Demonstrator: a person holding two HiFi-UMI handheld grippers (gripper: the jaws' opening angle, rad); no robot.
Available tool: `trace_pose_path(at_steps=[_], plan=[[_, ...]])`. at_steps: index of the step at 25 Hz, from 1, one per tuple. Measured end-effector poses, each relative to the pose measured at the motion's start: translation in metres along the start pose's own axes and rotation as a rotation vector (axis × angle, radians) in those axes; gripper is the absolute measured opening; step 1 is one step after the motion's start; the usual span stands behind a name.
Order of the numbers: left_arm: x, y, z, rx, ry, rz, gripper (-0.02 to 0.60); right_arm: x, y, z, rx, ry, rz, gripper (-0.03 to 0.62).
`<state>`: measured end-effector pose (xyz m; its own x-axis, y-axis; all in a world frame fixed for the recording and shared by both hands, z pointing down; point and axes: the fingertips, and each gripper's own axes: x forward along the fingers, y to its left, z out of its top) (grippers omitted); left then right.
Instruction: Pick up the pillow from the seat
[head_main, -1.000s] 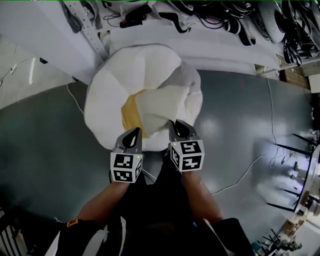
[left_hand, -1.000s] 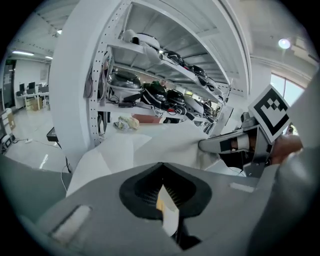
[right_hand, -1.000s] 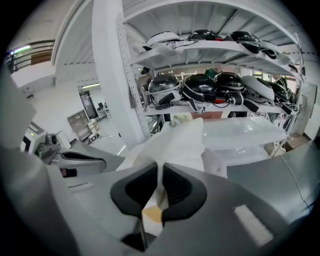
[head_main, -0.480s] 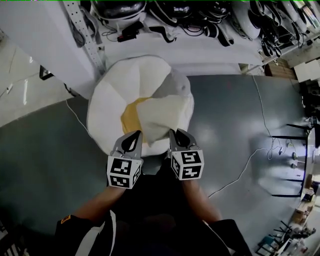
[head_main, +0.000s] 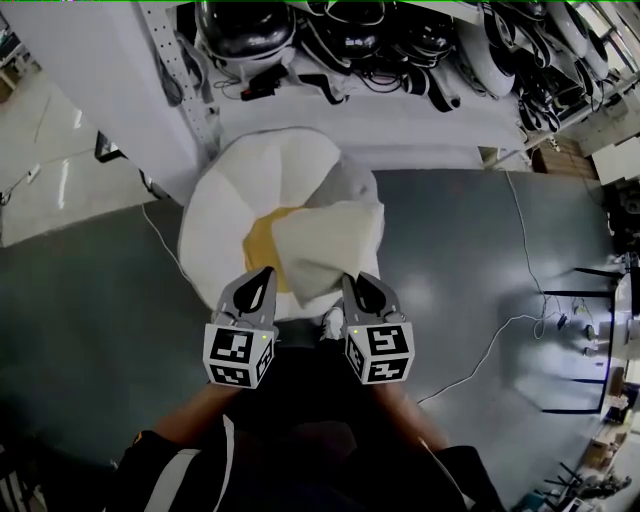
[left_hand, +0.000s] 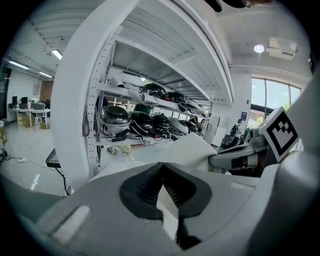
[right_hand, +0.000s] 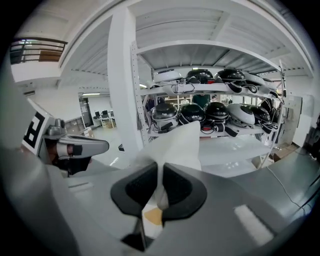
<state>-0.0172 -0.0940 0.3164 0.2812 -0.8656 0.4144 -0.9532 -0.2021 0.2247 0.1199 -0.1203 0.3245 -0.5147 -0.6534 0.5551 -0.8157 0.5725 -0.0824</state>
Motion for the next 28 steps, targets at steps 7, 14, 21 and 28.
trace_pose_path(at_steps=[7, 14, 21, 28], plan=[[0.003, -0.028, 0.009, 0.042, -0.014, 0.014, 0.003, -0.028, -0.023, 0.005, 0.025, -0.049, 0.004, 0.029], [0.007, -0.036, 0.009, 0.053, -0.008, 0.013, 0.003, -0.036, -0.035, 0.003, 0.038, -0.062, -0.028, 0.028], [0.010, -0.042, 0.006, 0.057, -0.004, 0.001, 0.002, -0.040, -0.041, -0.006, 0.053, -0.055, -0.044, 0.026], [0.013, -0.048, 0.003, 0.058, -0.002, -0.017, 0.002, -0.043, -0.044, -0.010, 0.059, -0.053, -0.055, 0.026]])
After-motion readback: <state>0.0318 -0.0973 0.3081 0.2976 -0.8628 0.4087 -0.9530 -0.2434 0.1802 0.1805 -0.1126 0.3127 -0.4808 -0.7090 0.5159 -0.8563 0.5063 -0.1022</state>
